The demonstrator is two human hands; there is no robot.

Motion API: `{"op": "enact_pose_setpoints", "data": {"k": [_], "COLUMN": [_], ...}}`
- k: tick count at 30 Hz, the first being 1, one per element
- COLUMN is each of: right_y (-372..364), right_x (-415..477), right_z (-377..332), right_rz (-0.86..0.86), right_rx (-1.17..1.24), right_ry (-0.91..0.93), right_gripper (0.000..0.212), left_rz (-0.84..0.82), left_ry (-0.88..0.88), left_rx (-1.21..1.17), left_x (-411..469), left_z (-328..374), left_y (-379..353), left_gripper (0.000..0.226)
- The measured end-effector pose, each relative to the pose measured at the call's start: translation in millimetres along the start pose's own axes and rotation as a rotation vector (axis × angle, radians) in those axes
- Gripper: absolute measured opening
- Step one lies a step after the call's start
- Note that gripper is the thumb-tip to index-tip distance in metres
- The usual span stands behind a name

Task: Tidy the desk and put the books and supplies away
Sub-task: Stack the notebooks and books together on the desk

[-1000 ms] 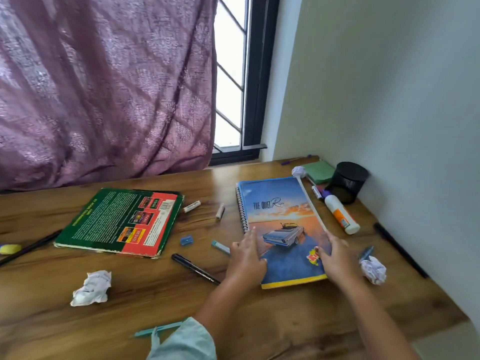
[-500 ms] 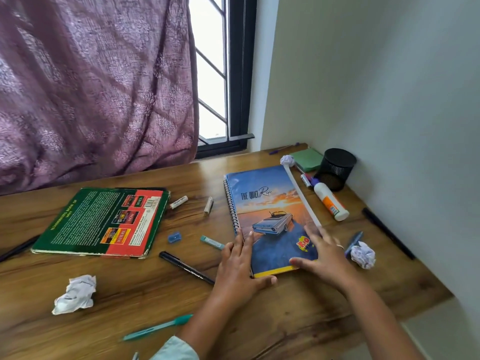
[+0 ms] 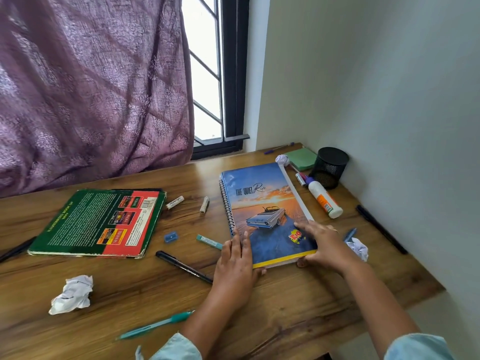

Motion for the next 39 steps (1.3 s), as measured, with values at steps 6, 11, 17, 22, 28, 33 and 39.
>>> {"op": "enact_pose_setpoints", "data": {"k": [6,11,17,22,28,33,39], "right_y": [5,8,-7,-38,-91,-130,-158], "right_x": [4,3,7,20,43,72,132], "right_z": [-1,-4,-32,-111,-213,-275,-301], "right_rz": [-0.025,-0.049,-0.172,-0.336,-0.502,-0.553,-0.370], "right_rx": [-0.005,-0.059,-0.324,-0.351,-0.333,-0.416,-0.304], "right_ry": [0.003,-0.018,-0.162,0.131,0.389,0.486,0.359], "right_gripper": [0.095,0.094,0.103,0.081,0.072,0.056,0.063], "left_rz": [-0.067,-0.082,-0.072,0.090,0.205,0.086,-0.037], "left_ry": [0.000,-0.002,0.017,0.161,0.541,0.814,0.916], "left_rx": [-0.004,-0.023,-0.102,-0.133,-0.133,-0.278,-0.355], "left_x": [0,0,-7,-22,-44,-75,-77], "left_z": [2,3,-10,-64,-171,-235,-269], "left_y": [-2,0,15,43,73,72,63], "left_gripper": [0.081,0.082,0.084,0.086,0.086,0.066,0.057]}}
Point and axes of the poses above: each hand's wrist, its own x-axis towards the middle knuckle, its own y-axis out of the back of the hand, z = x × y, the point moved 3 cm from there along x, towards the middle knuckle, and after that the axes turned 13 degrees about x, right-handed, at the moved point
